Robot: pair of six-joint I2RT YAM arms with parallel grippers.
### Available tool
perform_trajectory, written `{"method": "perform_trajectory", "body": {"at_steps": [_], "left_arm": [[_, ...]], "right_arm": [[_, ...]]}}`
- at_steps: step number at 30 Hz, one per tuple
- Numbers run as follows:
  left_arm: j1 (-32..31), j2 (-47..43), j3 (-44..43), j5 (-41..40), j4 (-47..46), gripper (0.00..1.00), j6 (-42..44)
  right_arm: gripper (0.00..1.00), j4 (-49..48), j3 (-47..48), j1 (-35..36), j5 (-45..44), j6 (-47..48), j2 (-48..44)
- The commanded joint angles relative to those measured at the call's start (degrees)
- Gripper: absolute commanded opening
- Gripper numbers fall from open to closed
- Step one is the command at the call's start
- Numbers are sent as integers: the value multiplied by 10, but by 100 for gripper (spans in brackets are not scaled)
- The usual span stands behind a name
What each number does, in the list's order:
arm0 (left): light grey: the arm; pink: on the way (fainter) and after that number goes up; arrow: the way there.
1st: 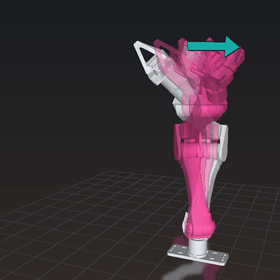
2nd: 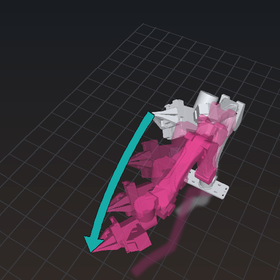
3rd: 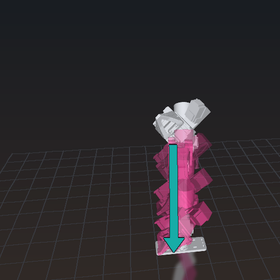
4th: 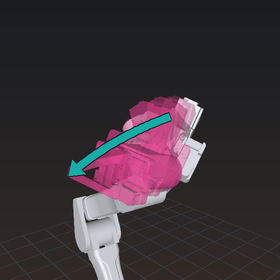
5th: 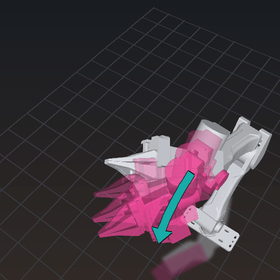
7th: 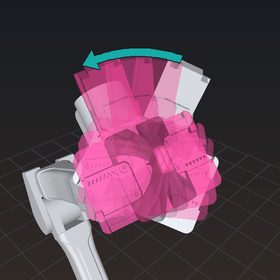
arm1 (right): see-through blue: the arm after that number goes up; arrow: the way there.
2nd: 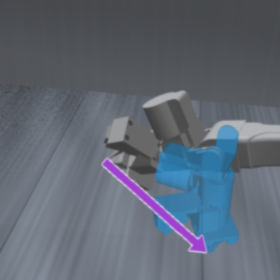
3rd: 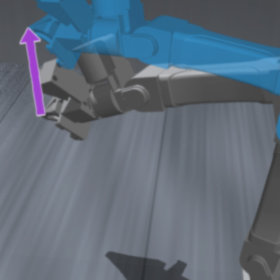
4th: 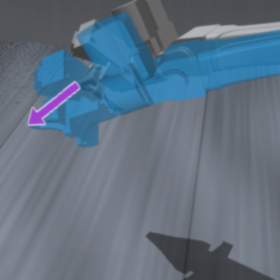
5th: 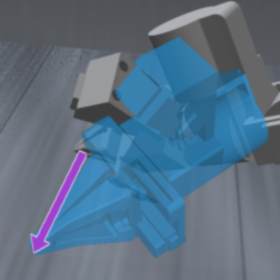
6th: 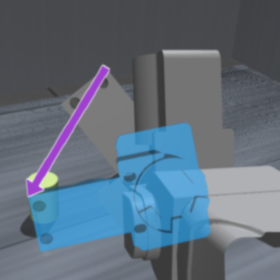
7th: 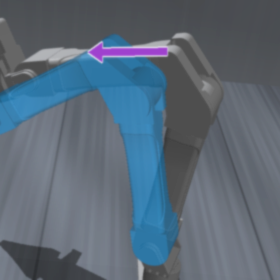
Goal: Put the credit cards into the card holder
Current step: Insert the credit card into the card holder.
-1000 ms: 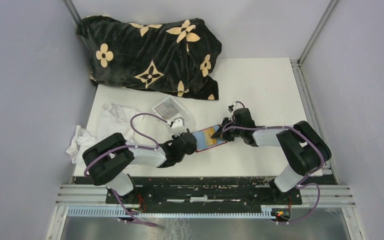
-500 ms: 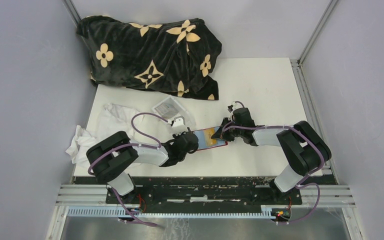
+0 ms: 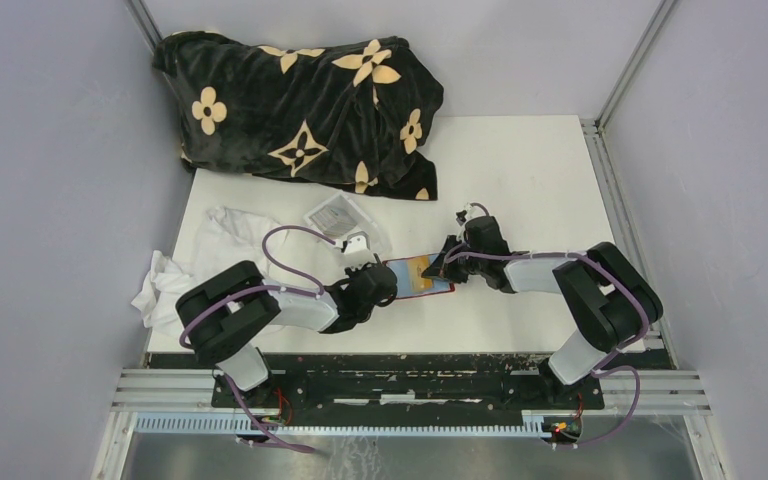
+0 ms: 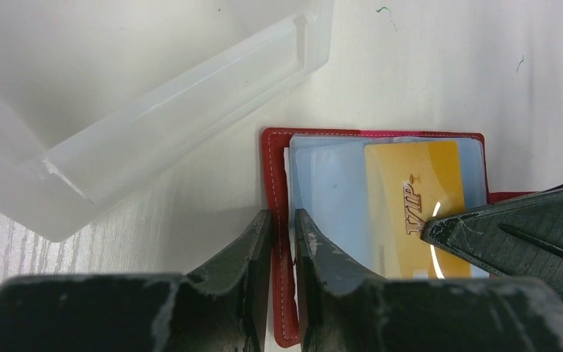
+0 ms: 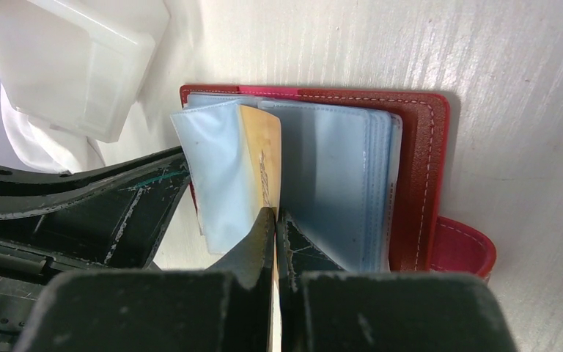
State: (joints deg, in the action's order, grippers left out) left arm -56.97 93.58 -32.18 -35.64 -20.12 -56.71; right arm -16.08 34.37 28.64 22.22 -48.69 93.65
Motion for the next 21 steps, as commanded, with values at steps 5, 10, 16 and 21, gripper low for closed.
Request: {"method": "perform_trajectory", "body": {"at_steps": [5, 10, 16, 21], "left_arm": [[1, 37, 15, 29, 56, 23, -1], [1, 40, 16, 29, 54, 23, -1], [1, 49, 14, 29, 51, 22, -1], [1, 52, 14, 31, 48, 22, -1]], "right_arm": [[1, 22, -29, 23, -14, -3, 16], [1, 28, -44, 23, -17, -5, -3], [1, 16, -56, 23, -9, -15, -7], [1, 1, -63, 24, -7, -24, -5]]}}
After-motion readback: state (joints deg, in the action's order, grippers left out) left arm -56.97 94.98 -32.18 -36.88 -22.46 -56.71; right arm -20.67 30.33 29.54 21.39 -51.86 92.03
